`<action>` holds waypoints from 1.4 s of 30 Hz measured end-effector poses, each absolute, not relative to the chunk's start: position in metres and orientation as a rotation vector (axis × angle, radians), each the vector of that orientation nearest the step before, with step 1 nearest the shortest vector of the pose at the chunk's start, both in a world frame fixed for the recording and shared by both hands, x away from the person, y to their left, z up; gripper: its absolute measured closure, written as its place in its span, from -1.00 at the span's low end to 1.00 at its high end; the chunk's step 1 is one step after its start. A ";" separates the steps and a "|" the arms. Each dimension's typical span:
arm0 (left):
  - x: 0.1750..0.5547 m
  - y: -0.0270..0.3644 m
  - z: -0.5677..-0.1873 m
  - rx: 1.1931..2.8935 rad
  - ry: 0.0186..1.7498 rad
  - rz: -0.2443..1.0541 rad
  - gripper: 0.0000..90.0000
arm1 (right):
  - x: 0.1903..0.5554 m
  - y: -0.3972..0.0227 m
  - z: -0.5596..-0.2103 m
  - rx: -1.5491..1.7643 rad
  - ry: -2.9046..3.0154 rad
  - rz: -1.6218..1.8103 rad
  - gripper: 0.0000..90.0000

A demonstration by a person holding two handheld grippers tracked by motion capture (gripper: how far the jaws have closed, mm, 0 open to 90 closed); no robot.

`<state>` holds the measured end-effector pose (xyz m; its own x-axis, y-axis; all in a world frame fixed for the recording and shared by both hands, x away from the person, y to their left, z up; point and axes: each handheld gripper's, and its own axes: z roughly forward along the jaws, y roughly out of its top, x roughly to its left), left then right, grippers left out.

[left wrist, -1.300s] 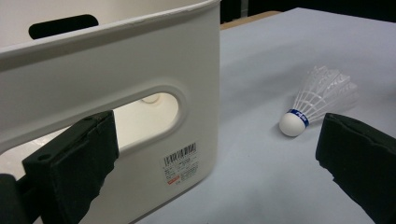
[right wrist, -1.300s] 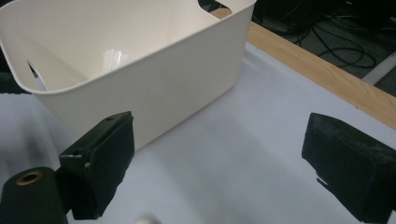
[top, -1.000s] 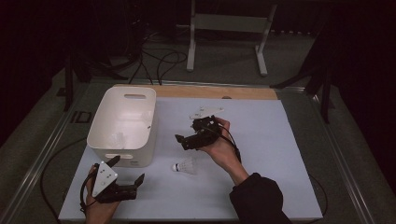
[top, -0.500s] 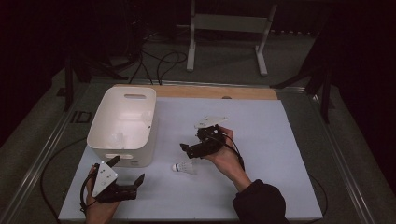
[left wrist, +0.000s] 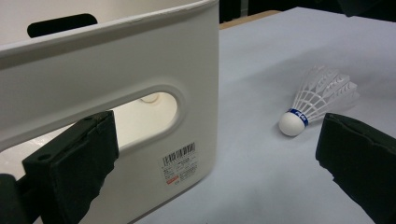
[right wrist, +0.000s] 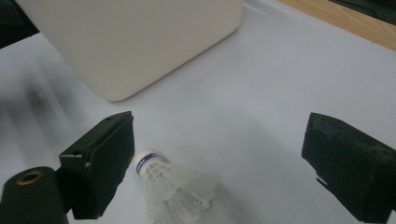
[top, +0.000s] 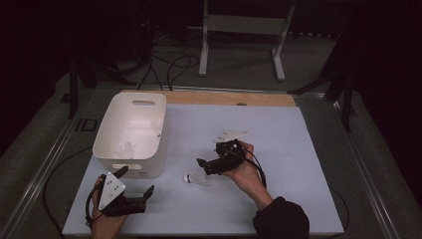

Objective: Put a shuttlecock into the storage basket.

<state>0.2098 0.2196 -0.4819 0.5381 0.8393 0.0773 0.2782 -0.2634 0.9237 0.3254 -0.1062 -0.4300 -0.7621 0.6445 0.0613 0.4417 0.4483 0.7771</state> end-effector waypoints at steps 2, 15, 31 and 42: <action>0.210 0.220 -0.482 1.804 0.926 0.724 -1.00 | 0.323 -0.107 -0.431 0.937 2.462 1.214 -0.80; 0.210 0.220 -0.482 1.806 0.925 0.724 -1.00 | 0.310 -0.106 -0.441 0.942 2.508 1.216 -0.80; 0.210 0.220 -0.482 1.805 0.926 0.724 -1.00 | 0.301 -0.101 -0.465 0.942 2.607 1.166 -0.70; 0.210 0.219 -0.482 1.809 0.924 0.725 -1.00 | 0.298 -0.103 -0.486 0.970 2.676 1.145 -0.41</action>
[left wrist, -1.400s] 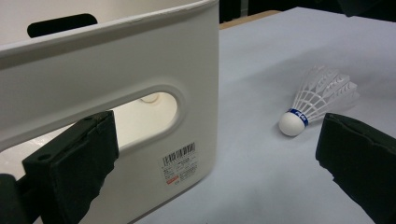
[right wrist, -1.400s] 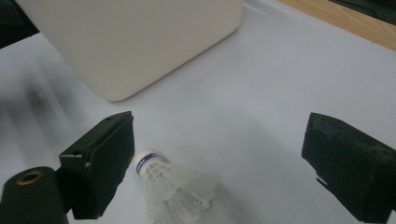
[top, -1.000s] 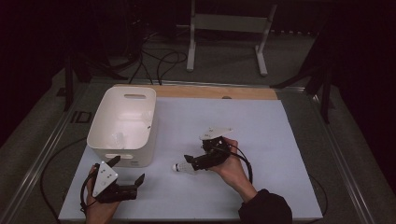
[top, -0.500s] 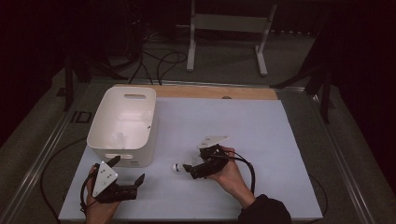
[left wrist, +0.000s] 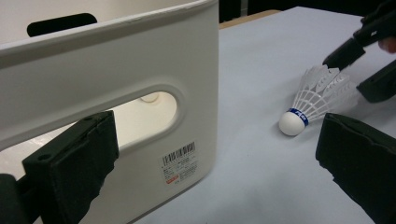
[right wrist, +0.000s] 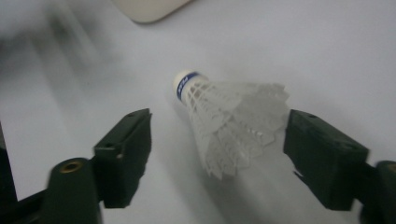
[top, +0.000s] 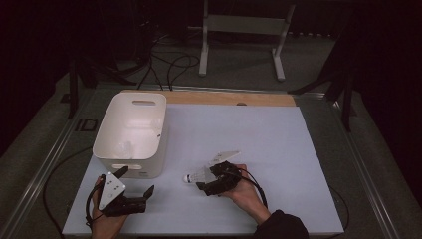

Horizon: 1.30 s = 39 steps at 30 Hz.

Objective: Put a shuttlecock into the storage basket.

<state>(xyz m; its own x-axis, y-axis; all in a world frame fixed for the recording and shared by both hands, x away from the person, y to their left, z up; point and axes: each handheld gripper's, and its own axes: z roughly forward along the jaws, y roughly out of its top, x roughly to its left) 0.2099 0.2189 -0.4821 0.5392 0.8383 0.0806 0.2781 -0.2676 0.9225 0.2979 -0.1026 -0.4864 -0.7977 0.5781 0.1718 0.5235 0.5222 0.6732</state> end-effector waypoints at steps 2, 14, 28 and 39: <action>0.210 0.219 -0.482 1.807 0.925 0.725 -1.00 | 0.297 -0.100 -0.488 0.951 2.691 1.149 -0.27; 0.210 0.219 -0.482 1.808 0.925 0.725 -1.00 | 0.302 -0.084 -0.493 0.957 2.727 1.147 0.52; 0.210 0.219 -0.482 1.806 0.926 0.725 -1.00 | 0.309 -0.080 -0.477 0.941 2.681 1.187 0.97; 0.210 0.219 -0.482 1.805 0.925 0.724 -1.00 | 0.317 -0.083 -0.469 0.980 2.642 1.201 0.97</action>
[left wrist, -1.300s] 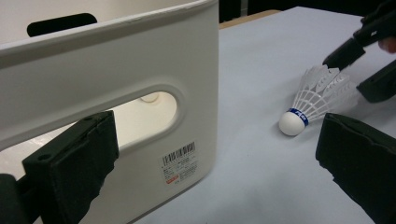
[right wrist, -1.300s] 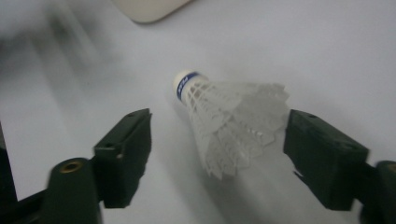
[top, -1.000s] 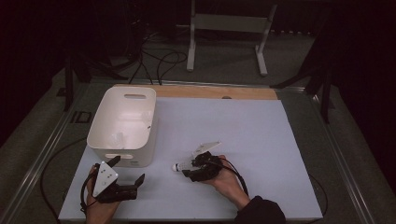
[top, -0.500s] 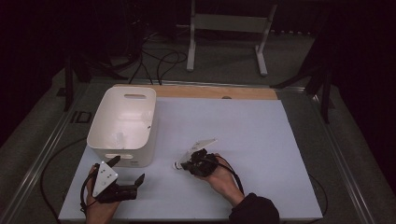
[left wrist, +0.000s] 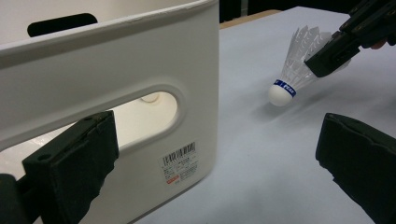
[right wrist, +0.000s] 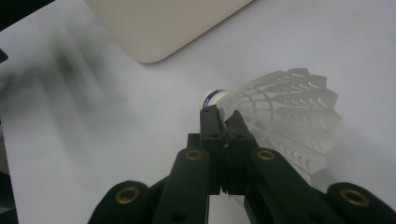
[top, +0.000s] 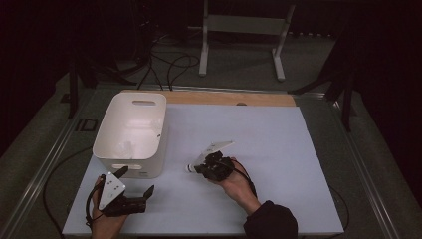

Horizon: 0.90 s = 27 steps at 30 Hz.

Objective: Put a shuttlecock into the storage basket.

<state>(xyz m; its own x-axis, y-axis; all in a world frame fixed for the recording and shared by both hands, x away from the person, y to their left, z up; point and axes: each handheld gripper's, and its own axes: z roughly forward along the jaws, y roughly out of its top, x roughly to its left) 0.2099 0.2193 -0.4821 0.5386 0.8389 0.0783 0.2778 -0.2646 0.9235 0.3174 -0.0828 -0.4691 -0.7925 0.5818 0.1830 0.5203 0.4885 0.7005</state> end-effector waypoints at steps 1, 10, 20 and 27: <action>0.210 0.219 -0.482 1.805 0.926 0.724 -1.00 | 0.318 -0.083 -0.469 0.984 2.638 1.197 0.97; 0.210 0.219 -0.482 1.804 0.927 0.725 -1.00 | 0.319 -0.081 -0.455 0.973 2.607 1.199 0.98; 0.210 0.220 -0.482 1.802 0.927 0.727 -1.00 | 0.323 -0.077 -0.442 0.965 2.586 1.195 0.98; 0.210 0.220 -0.482 1.804 0.927 0.726 -1.00 | 0.328 -0.073 -0.434 0.954 2.579 1.198 0.98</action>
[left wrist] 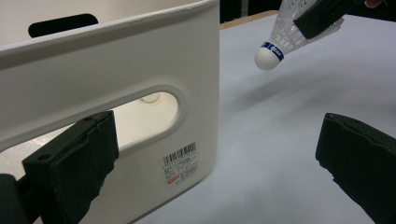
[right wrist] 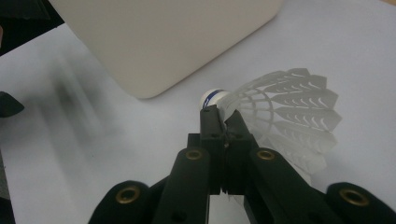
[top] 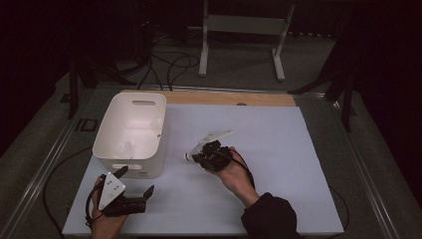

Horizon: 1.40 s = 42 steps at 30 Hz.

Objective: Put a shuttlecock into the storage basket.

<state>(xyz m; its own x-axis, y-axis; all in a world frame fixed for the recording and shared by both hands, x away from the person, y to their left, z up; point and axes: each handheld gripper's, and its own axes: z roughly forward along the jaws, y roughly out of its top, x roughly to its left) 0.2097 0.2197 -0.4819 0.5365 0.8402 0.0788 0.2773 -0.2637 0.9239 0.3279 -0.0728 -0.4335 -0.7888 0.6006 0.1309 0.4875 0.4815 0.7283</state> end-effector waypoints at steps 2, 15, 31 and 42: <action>0.210 0.220 -0.482 1.803 0.927 0.727 -1.00 | 0.329 -0.072 -0.432 0.951 2.582 1.201 0.98; 0.210 0.219 -0.482 1.802 0.930 0.727 -1.00 | 0.340 -0.070 -0.426 0.974 2.568 1.221 0.98; 0.210 0.219 -0.482 1.802 0.929 0.727 -1.00 | 0.347 -0.067 -0.419 0.977 2.549 1.238 0.98; 0.210 0.220 -0.482 1.801 0.930 0.727 -1.00 | 0.351 -0.067 -0.415 0.968 2.532 1.249 0.98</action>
<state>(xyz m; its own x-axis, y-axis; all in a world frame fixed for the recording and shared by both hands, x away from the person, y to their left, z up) 0.2096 0.2197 -0.4819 0.5344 0.8417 0.0768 0.2780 -0.2608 0.9245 0.3513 -0.0674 -0.4148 -0.7785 0.6125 0.1371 0.4816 0.4430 0.7562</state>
